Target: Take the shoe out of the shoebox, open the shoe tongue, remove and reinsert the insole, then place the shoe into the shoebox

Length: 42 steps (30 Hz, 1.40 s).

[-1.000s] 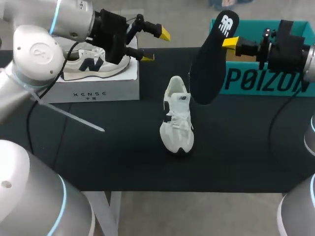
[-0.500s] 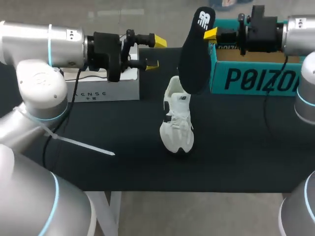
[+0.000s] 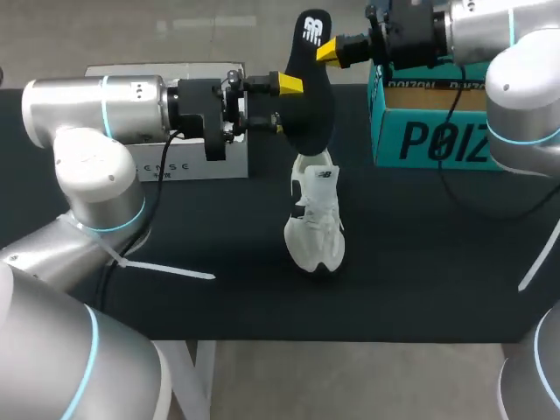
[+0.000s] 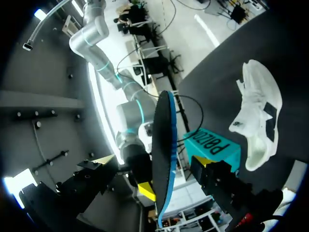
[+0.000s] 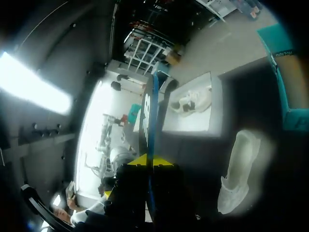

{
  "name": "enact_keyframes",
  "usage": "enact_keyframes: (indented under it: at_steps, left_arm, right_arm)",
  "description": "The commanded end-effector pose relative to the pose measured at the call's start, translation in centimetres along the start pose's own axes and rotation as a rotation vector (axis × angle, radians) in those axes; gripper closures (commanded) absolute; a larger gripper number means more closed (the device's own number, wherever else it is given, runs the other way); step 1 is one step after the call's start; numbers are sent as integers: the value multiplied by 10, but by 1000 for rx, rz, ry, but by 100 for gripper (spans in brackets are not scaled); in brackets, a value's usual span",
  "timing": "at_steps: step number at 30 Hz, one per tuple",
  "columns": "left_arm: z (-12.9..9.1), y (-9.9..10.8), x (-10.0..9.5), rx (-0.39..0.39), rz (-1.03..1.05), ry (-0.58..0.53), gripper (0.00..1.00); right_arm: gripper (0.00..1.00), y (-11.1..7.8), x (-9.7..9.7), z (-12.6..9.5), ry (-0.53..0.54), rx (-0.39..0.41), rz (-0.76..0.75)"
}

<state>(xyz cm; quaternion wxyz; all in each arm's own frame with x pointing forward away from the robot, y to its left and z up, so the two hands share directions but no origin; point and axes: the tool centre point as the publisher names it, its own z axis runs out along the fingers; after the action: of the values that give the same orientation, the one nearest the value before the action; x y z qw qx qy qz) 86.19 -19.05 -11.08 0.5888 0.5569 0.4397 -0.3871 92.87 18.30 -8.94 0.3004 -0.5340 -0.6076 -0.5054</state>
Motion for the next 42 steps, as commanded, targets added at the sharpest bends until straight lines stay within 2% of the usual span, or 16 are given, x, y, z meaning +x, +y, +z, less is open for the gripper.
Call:
enact_keyframes:
  at_steps: [1, 2, 7, 9, 12, 16, 18, 20, 21, 32, 33, 34, 42]
  left_arm:
    - [4, 1, 3, -3, -1, -39, 33]
    - [4, 1, 3, -3, 0, -39, 48]
    - [3, 1, 4, -12, -10, -33, 53]
    - [2, 2, 5, -12, -15, -36, 65]
    - [1, 3, 5, -16, -21, -28, 70]
    - [-2, 3, 7, -28, -21, -26, 64]
    - [-4, 3, 7, -33, -20, -25, 66]
    - [-6, 2, 8, -39, -22, -24, 79]
    - [-6, 2, 8, -41, -24, -23, 100]
    - [-8, 3, 10, -52, -31, -17, 100]
    - [-8, 3, 10, -52, -31, -17, 100]
    - [-8, 4, 10, -51, -30, -17, 100]
    - [-14, 11, 8, -53, -50, -15, 100]
  right_arm:
    - [100, 5, -3, 21, -4, 23, 4]
    - [100, 5, -3, 21, -3, 22, 5]
    - [100, 9, -5, 14, -13, 9, 4]
    - [100, 9, -5, 13, -13, 9, 3]
    - [100, 9, -4, 13, -14, 11, 0]
    - [100, 6, -4, 14, -12, 19, -1]
    - [100, 5, -5, 14, -13, 23, -1]
    - [100, 4, -5, 14, -14, 26, 0]
    - [100, 4, -5, 14, -15, 28, 0]
    - [98, 2, -3, 12, -4, 15, -3]
    - [20, 2, -3, 11, -4, 2, -3]
    - [0, 2, -3, 8, 2, -10, -8]
    - [0, -10, -9, -29, 18, -31, -20]
